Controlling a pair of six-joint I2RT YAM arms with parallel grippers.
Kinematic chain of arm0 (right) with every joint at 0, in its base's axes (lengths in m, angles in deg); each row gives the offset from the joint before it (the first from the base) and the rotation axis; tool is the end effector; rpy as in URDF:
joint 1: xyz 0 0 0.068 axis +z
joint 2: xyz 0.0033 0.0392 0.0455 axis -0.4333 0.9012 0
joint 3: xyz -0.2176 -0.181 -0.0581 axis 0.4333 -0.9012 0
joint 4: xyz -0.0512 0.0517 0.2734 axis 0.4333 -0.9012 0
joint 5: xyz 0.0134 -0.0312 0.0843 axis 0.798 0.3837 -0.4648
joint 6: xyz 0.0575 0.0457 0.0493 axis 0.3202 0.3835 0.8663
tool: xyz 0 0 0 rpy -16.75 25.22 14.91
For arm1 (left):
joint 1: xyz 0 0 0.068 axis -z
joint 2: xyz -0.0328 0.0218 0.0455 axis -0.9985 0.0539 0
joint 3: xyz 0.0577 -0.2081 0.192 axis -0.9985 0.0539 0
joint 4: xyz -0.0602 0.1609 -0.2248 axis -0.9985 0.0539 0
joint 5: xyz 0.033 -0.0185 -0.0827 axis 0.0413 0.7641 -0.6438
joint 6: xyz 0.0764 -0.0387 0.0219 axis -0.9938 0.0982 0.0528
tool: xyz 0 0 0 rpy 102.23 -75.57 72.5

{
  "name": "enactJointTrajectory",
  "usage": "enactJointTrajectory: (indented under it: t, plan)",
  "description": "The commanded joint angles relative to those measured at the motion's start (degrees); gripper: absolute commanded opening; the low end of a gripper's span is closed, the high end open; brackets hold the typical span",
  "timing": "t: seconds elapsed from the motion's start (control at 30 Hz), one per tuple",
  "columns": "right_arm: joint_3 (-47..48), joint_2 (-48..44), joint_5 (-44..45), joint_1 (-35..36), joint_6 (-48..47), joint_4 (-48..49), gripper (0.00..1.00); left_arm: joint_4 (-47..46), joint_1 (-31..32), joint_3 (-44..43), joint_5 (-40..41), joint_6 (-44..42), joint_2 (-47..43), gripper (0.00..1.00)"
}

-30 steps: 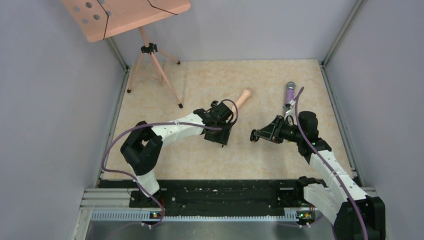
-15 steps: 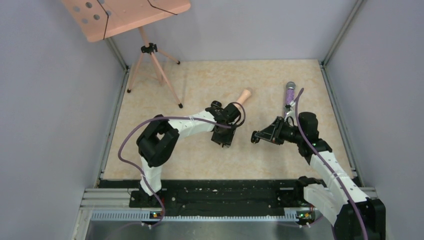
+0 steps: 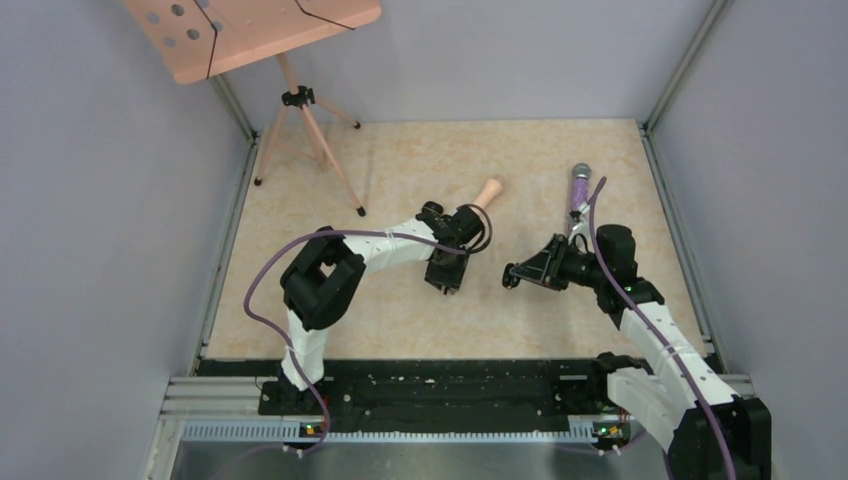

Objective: Insert the wireless bluetooth earbuds into the charging case
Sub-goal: Adjust the left earbud at the center of the board, then pick up the left earbud from the center of the board.

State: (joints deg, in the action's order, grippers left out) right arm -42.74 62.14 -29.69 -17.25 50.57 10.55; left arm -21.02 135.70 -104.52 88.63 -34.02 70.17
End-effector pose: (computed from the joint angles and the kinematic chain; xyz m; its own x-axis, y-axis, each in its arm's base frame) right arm 0.2131 0.0843 0.2114 -0.8322 0.3687 -0.4142 -0.1645 0.5492 0.8194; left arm 0.2847 -0.3198 0.1273 -0.9219 0.2957 -0.2503 0.3271 0.9403 -0.0939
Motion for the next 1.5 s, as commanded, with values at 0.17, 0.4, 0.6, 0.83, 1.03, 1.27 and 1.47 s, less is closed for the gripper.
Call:
enactJointTrajectory:
  t: [0.17,0.4,0.6,0.83,1.03,1.27,1.47]
  plan:
    - [2.09,-1.41,0.36,-0.61,-0.86,1.04,0.0,0.67,0.36,-3.17,0.96,0.79,1.96,0.39]
    - [2.11,-1.45,0.47,-0.61,-0.73,1.05,0.0,0.96,0.42,-2.18,0.93,0.98,2.06,0.31]
    - [2.06,-1.43,0.45,-0.61,-0.79,1.04,0.0,0.68,0.52,-1.32,0.93,1.07,2.11,0.23]
    - [2.11,-1.49,0.45,-0.61,-0.84,1.04,0.0,2.65,0.55,-2.23,2.8,2.17,1.81,0.44]
    - [1.83,-1.49,0.34,-0.63,-0.91,1.05,0.0,2.87,0.68,-1.46,4.97,9.14,2.03,0.43]
    - [1.99,-1.78,0.16,-0.64,-0.89,1.02,0.0,2.93,0.69,-0.75,4.89,13.76,3.0,0.42]
    - [2.03,-1.51,-0.04,-0.6,-1.06,1.0,0.0,3.9,0.69,-0.89,5.01,14.25,2.58,0.42]
